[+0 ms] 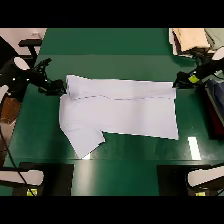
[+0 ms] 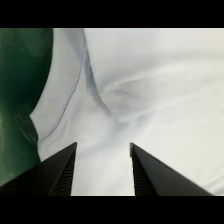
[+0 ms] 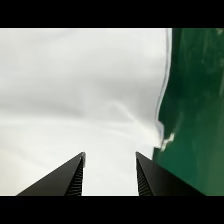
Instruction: Fold the shirts.
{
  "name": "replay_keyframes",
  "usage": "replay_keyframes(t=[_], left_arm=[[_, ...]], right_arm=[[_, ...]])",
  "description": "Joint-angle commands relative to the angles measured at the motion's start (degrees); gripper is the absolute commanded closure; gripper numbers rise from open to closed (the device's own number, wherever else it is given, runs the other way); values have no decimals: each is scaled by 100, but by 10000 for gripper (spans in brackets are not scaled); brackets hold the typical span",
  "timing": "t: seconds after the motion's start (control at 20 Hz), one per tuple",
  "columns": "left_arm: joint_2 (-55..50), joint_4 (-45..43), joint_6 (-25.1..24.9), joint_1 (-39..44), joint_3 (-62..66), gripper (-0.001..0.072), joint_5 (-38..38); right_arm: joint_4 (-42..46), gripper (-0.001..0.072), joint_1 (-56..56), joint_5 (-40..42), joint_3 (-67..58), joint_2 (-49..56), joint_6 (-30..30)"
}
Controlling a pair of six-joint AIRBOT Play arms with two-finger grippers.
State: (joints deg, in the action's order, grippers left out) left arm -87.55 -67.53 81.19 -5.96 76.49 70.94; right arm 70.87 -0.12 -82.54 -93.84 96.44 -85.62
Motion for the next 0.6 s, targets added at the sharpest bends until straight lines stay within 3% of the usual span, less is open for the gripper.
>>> replay_keyframes(t=[0.0,0.3,0.55], left_arm=[[892,-483,146,2,-726,305,262],[2975,-365,485,2,-3630,305,431],[3716,227,704,4,-4839,304,-173]], right_arm=[[-533,336,-219,-162,608,-699,203],[-540,336,-293,284,2415,-2260,280],[-542,336,-293,590,2889,-2693,280]])
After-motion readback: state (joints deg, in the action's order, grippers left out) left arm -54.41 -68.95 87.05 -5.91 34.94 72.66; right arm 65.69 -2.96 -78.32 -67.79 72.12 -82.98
